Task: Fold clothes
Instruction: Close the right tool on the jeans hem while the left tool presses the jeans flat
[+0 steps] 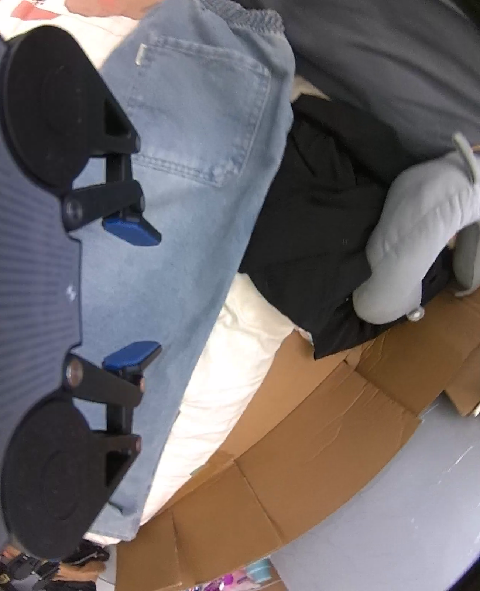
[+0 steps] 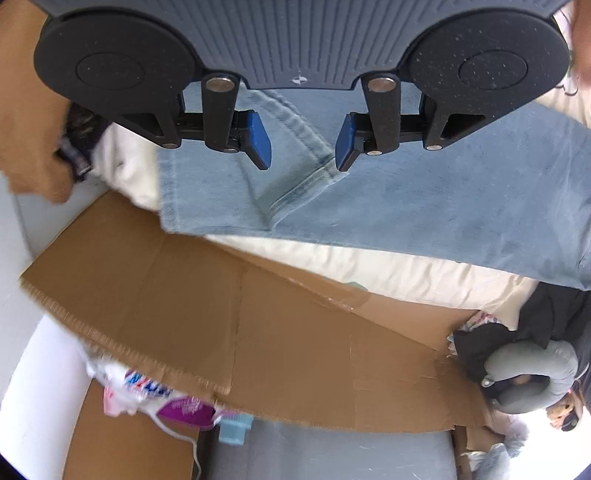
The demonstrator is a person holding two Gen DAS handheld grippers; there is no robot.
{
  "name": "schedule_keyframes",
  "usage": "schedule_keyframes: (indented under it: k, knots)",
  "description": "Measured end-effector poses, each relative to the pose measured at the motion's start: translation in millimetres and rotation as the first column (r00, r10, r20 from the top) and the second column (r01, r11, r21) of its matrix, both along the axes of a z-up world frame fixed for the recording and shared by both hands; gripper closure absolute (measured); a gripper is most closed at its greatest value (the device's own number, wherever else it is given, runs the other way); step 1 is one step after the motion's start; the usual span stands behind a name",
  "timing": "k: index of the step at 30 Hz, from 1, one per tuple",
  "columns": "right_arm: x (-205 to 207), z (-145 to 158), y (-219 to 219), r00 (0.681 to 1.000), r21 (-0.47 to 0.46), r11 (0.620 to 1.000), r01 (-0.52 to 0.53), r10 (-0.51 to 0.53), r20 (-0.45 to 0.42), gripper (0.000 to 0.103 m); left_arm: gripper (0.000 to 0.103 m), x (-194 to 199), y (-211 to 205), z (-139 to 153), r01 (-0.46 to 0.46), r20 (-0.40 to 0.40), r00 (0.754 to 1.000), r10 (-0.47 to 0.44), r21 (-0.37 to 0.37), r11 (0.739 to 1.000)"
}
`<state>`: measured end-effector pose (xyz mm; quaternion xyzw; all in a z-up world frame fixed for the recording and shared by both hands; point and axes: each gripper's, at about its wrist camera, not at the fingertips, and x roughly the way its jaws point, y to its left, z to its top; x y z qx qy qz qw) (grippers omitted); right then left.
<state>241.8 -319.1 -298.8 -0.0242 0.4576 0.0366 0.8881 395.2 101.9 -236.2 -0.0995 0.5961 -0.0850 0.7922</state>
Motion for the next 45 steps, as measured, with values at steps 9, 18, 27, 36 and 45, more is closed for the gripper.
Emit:
schedule_keyframes:
  k: [9, 18, 27, 36, 45]
  knots:
    - [5, -60, 28, 0.995, -0.028, 1.000, 0.011, -0.008, 0.099, 0.057, 0.043, 22, -62, -57, 0.158, 0.001, 0.987, -0.158, -0.021, 0.987]
    - [11, -108, 42, 0.984, -0.063, 0.995, 0.082, -0.071, 0.162, 0.053, 0.043, 19, -95, -106, 0.217, 0.013, 0.976, -0.216, -0.045, 0.975]
    - [22, -117, 61, 0.984, -0.125, 0.987, 0.101, -0.081, 0.157, 0.047, 0.038, -11, -120, -137, 0.277, 0.020, 0.961, -0.277, -0.009, 0.961]
    - [12, -111, 58, 0.971, -0.214, 0.958, 0.190, -0.152, 0.184, 0.047, 0.038, -22, -124, -125, 0.309, 0.056, 0.950, -0.306, -0.049, 0.950]
    - [4, -100, 42, 0.954, -0.239, 0.939, 0.249, -0.195, 0.229, 0.050, 0.038, -26, -118, -127, 0.294, 0.046, 0.955, -0.292, -0.076, 0.953]
